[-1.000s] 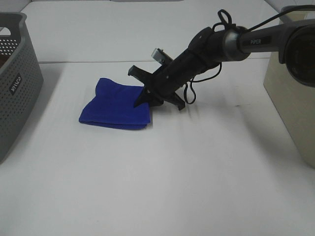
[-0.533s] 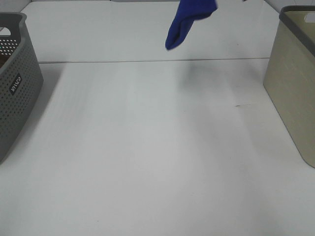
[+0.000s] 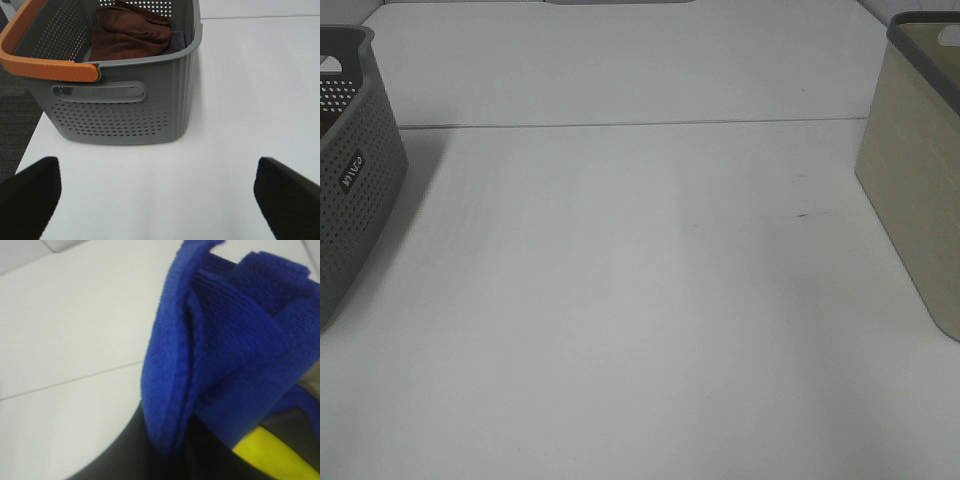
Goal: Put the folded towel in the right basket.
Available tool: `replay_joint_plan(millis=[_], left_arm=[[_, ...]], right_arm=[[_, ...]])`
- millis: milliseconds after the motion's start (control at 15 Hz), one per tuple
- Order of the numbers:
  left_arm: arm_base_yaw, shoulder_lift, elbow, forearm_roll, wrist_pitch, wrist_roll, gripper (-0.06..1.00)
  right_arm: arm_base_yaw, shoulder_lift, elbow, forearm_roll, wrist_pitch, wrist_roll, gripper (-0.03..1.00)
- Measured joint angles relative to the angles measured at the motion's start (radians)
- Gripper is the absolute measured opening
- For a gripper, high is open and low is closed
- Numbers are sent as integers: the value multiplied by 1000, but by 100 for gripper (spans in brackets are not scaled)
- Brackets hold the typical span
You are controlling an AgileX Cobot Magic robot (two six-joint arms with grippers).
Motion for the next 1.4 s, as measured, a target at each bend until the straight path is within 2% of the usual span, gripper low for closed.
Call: replay_joint_plan(millis=[67, 200, 333, 467, 533, 600, 733, 800, 933, 1067, 1133, 1400], left_arm=[[0, 0, 0, 0, 0, 0, 97], [0, 0, 0, 0, 0, 0, 97], [0, 0, 0, 0, 0, 0, 97], [0, 0, 0, 0, 0, 0, 97], [0, 0, 0, 0, 0, 2, 97], [0, 0, 0, 0, 0, 6, 97], [0, 0, 0, 0, 0, 7, 97], [0, 0, 0, 0, 0, 8, 97], [0, 0, 0, 0, 0, 10, 97], [0, 0, 0, 0, 0, 10, 97], [0, 0, 0, 0, 0, 10, 97], [0, 0, 0, 0, 0, 11, 97]], right_arm=[[-2, -36, 101, -145, 9, 0, 10], [-2, -40, 208, -277, 10, 0, 10], [-2, -33, 278, -327, 12, 0, 10], [-2, -19, 318, -330, 12, 19, 10], [-2, -11, 323, -335, 12, 40, 14], [-2, -11, 327, -349, 12, 40, 28], [-2, -12, 327, -367, 12, 52, 79], [-2, -12, 327, -363, 12, 52, 89], [-2, -14, 327, -316, 12, 52, 95], [5, -42, 327, -208, 11, 53, 97], [25, -70, 327, -199, 11, 53, 97], [195, -202, 341, -276, 10, 106, 97]])
